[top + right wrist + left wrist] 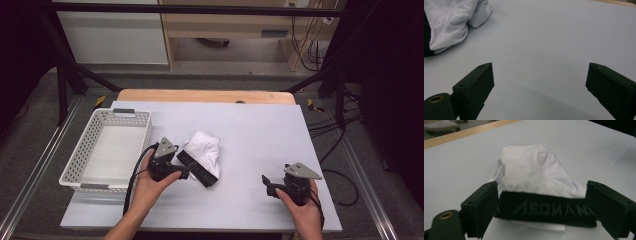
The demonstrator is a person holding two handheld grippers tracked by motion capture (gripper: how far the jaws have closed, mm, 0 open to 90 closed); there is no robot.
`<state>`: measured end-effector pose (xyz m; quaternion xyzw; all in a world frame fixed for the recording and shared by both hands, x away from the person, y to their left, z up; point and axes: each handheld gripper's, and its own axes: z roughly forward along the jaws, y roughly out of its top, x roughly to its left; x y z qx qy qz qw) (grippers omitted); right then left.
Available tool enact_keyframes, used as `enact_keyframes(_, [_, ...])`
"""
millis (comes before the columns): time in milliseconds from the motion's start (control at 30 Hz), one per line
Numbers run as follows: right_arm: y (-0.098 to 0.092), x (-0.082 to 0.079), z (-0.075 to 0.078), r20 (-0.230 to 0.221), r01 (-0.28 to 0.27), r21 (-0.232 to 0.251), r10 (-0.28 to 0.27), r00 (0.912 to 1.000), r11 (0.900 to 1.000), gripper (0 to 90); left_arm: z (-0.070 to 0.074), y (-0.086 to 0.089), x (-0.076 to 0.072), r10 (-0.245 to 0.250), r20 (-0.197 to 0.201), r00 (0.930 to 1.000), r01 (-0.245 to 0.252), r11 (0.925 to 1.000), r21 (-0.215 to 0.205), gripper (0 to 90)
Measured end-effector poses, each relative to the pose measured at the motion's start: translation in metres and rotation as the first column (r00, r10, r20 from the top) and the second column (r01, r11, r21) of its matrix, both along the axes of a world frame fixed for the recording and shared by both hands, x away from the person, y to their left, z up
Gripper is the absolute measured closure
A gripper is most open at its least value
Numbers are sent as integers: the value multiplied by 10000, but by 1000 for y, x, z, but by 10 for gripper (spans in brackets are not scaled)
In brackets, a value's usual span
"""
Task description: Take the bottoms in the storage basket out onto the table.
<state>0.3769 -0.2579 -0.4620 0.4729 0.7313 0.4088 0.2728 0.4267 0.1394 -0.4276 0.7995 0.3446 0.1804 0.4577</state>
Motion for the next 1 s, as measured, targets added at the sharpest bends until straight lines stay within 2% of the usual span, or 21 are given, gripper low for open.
enact_keyframes(100, [5,-1,2,-46,34,45,-34,10000,10000,83,-2,7,-8,63,457,9989,-76,9995,293,117])
enact_keyframes(200, [14,0,5,-113,64,28,-64,9999,10000,83,0,9,-8,-26,416,9991,6,9988,498,108])
enact_keyframes(300, [24,1,5,-228,-34,-8,34,9997,10000,83,-1,17,-7,23,388,9992,-37,9994,354,109])
enact_keyframes(400, [33,2,4,-185,-265,-125,262,9995,9996,84,-5,23,-9,62,422,9991,-84,9987,512,109])
enact_keyframes(500, [36,3,5,-80,-421,-84,420,9991,9991,85,-6,29,-12,261,242,9994,-261,9997,21,113])
enact_keyframes(633, [40,0,9,147,-671,-41,672,9976,9977,78,-4,30,-15,314,388,9988,-313,9995,-44,113])
enact_keyframes(700, [42,-1,12,270,-897,-85,899,9956,9959,72,-5,32,-17,354,393,9986,-345,9991,-243,113])
enact_keyframes(833, [50,5,19,361,-1340,-248,1349,9902,9907,70,-10,30,-18,439,340,9985,-426,9984,-375,112])
enact_keyframes(900, [57,11,22,182,-1650,-294,1656,9860,9859,75,-12,29,-17,494,291,9984,-480,9977,-470,113])
enact_keyframes(1000, [74,22,25,-156,-2258,-441,2253,9742,9732,89,-15,28,-16,603,322,9977,-594,9978,-279,110])
